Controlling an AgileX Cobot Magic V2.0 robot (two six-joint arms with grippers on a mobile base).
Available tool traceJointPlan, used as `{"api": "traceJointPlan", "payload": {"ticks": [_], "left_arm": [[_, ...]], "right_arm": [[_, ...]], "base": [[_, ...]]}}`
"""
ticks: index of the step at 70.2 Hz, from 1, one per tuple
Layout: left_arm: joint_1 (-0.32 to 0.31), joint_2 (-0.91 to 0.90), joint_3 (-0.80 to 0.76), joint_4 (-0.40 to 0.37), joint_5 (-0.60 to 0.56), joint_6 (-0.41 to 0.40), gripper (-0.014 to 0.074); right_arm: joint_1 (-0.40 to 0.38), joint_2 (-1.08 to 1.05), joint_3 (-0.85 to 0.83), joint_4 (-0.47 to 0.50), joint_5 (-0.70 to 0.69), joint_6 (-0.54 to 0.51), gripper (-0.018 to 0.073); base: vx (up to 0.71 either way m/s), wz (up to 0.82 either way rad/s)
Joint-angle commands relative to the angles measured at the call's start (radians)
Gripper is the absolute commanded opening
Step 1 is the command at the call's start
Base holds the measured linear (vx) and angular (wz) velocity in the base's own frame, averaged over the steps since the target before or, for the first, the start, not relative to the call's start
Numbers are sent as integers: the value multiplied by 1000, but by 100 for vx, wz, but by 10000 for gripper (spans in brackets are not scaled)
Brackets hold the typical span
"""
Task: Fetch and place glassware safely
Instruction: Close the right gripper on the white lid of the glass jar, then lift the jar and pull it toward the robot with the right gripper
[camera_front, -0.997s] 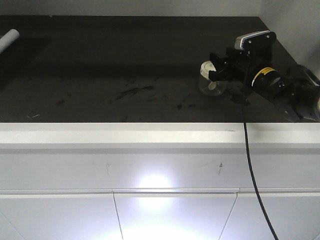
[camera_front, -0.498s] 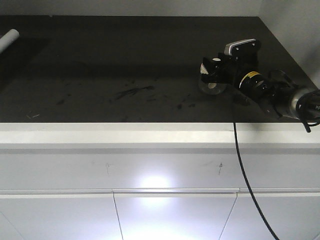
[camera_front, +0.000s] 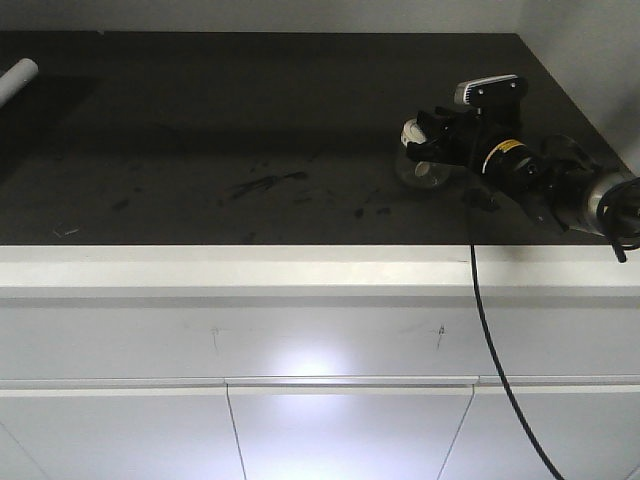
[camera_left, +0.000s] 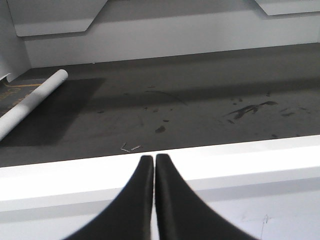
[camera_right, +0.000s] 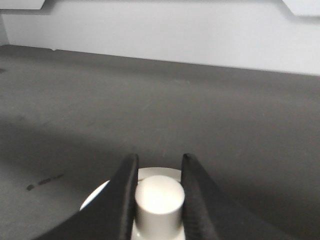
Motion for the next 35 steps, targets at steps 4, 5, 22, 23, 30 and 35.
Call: {"api": "traceJointPlan", "payload": {"ticks": [4,5,22,23,30,35], "left_arm": [[-9,7,-27,-9,-68,-6,-7],[-9,7,-27,-9,-68,-6,-7],[-9,7,-27,-9,-68,-6,-7],[-9,7,-27,-9,-68,-6,-7],[-9,7,-27,-9,-68,-6,-7],[-9,7,-27,-9,-68,-6,-7]], "right_arm": [[-1,-118,-25,-63,3,58,-7],[-1,-125,-24,-76,7,69,-7],[-2,-296,15,-364,55,407,-3],[-3,-308,26,-370,55,412,-3],[-1,-405,121,-396,55,404,-3],[-1,-469,193,-395,55,383,-3]], "base": [[0,0],[0,0],[0,0],[0,0],[0,0],[0,0]]}}
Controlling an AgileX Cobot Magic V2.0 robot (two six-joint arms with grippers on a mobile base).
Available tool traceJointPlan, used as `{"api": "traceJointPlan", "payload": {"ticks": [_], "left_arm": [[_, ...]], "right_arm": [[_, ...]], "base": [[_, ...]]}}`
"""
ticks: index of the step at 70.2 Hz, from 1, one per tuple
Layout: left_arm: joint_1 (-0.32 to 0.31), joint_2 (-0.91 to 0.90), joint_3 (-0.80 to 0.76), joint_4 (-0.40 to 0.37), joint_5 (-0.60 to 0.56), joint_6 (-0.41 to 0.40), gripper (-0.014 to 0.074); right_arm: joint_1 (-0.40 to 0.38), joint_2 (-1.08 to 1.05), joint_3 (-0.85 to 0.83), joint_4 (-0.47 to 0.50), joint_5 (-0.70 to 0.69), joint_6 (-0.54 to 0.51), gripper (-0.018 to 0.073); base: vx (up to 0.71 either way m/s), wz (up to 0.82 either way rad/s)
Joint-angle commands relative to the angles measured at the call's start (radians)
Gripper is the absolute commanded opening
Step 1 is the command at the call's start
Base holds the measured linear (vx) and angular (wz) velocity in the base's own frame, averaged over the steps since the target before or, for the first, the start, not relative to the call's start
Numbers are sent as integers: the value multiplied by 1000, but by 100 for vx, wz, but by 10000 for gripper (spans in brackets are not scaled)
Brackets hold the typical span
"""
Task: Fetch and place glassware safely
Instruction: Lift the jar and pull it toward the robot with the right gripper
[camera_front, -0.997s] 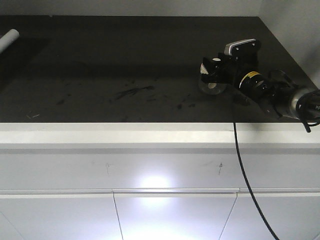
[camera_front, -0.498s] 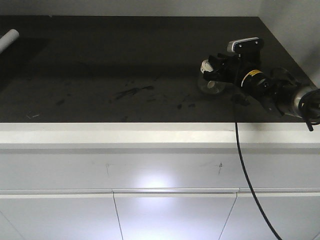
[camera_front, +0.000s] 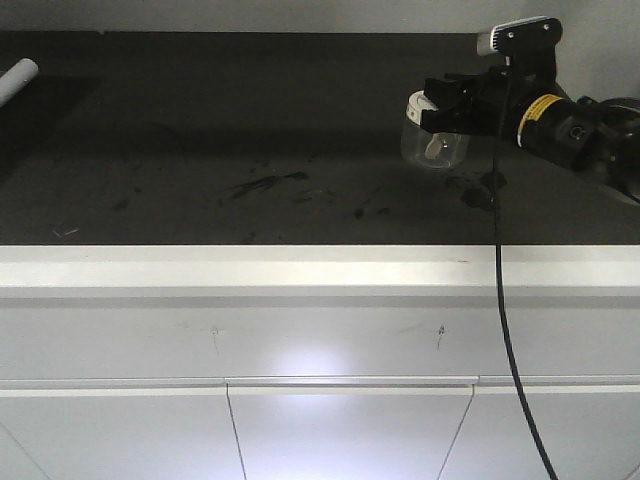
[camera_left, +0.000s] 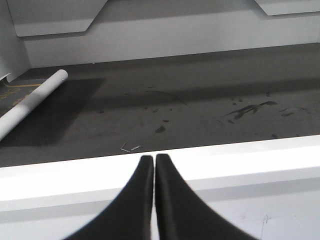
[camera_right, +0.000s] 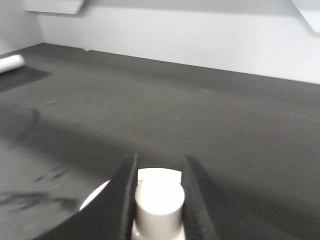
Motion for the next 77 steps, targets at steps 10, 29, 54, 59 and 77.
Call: {"api": "traceJointPlan", "payload": {"ticks": [10,29,54,59,77], "left_arm": [[-9,7,-27,-9,-69,-6,-7],[-8,7,-27,-9,-69,-6,-7],[-8,7,-27,-9,-69,-6,-7],[-8,7,-27,-9,-69,-6,-7],[-8,7,-27,-9,-69,-6,-7]], "right_arm": [[-2,-298,203,15,-55,-24,-3],[-2,-560,493,15,-55,-72,-3],[26,-776,709,20,-160,-70,-3],[86,-785,712,21,-159,-70,-3],[357,-785,712,57,-93,-70,-3]], "base": [[0,0],[0,0],[0,0],[0,0],[0,0]]}}
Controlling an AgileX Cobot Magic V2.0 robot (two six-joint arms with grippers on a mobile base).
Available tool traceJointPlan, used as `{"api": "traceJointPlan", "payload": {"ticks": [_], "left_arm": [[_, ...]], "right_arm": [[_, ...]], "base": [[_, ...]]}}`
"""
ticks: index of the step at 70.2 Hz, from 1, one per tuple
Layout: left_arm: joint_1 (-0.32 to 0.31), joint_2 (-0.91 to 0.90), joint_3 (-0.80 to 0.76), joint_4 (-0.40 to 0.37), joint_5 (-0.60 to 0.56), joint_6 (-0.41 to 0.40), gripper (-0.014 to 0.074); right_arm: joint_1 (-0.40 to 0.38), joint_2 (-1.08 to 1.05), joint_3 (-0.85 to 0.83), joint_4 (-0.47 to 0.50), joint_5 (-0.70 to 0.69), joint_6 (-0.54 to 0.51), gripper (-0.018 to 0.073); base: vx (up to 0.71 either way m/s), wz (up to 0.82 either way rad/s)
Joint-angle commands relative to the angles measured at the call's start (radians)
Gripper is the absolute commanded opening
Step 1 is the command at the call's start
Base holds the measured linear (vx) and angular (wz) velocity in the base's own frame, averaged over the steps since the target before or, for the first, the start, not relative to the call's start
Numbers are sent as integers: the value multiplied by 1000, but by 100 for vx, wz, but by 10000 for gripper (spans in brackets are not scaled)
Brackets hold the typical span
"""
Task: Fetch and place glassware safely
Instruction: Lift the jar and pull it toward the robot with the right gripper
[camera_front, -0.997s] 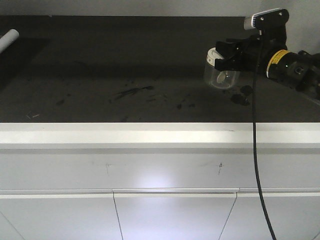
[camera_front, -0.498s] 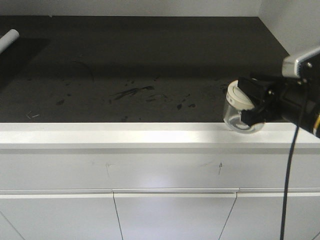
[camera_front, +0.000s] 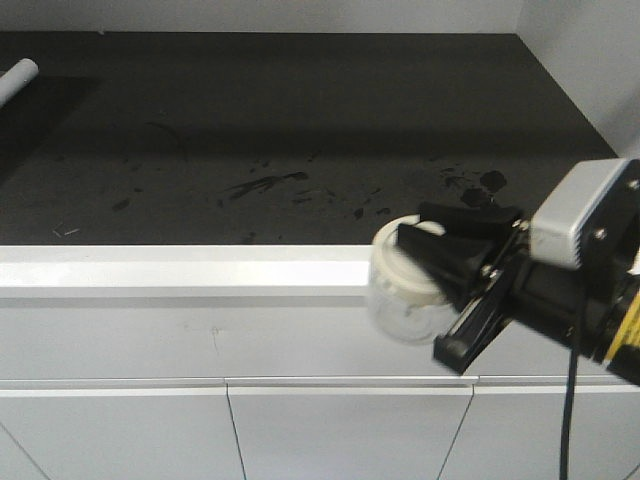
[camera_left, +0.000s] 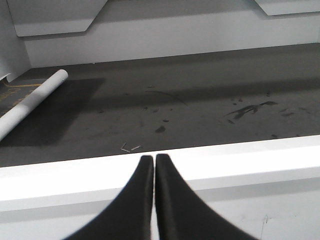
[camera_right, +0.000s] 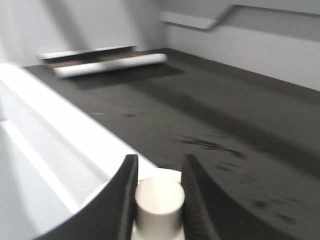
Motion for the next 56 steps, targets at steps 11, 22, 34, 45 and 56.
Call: {"api": "traceJointPlan", "payload": {"ticks": [11,22,34,45,56], "left_arm": [[-8,7,-27,-9,-69,-6,-7],[-8,7,-27,-9,-69,-6,-7],[-8,7,-27,-9,-69,-6,-7],[-8,7,-27,-9,-69,-6,-7],[-8,7,-27,-9,-69,-6,-7]], "right_arm": [[188,-21,-27,137,-11,-8,-3],[281,-21,-33,181,-21,-15,-3],[364,-21,-49,179,-29,-15,-3],[383,-21,-56,179,-60,-15,-3],[383,-21,-56,179,-70,-15,-2]], "base": [[0,0],[0,0],[0,0],[0,0],[0,0]]}}
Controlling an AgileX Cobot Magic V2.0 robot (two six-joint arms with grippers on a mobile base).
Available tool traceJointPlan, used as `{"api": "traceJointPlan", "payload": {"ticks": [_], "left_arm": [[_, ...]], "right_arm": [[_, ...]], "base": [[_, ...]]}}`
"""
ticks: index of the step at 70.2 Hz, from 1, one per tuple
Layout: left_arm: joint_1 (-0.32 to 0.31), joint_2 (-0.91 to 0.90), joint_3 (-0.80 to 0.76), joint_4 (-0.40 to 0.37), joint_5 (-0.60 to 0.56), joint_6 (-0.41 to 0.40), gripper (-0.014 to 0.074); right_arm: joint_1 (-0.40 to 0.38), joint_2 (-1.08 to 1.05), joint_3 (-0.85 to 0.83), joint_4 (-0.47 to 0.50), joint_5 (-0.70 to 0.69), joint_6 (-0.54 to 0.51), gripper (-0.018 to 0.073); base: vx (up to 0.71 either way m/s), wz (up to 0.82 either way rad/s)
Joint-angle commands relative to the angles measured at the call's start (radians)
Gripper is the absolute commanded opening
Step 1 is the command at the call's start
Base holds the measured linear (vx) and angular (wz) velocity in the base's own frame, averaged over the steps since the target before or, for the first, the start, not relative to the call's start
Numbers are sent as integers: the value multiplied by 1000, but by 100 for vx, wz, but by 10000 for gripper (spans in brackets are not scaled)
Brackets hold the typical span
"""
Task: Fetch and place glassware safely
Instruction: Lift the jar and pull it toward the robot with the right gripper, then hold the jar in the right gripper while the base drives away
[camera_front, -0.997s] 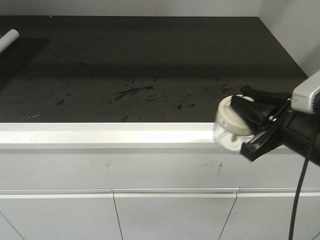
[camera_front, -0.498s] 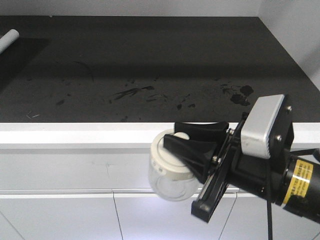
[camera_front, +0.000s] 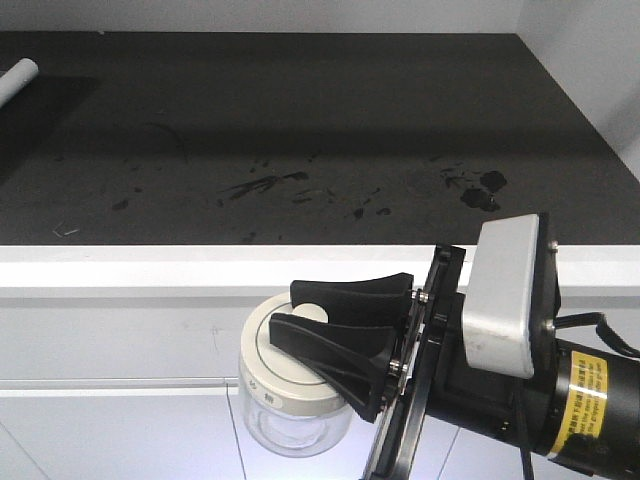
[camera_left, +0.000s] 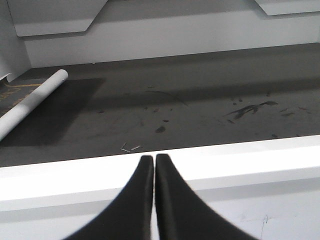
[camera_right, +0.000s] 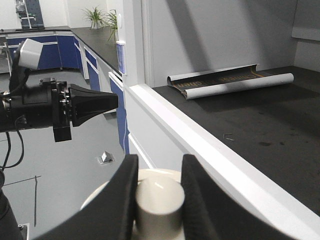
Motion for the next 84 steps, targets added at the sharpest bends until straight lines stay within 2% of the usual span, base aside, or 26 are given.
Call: {"api": "traceJointPlan", "payload": {"ticks": [1,84], "left_arm": [[-8,7,-27,-9,-69,-6,-7],[-8,7,-27,-9,-69,-6,-7]], "right_arm": [[2,-21,-39,40,-85,-9,-2],[1,-21,-38,39,-82,-9,0]], "base": [[0,0],[0,1]]}}
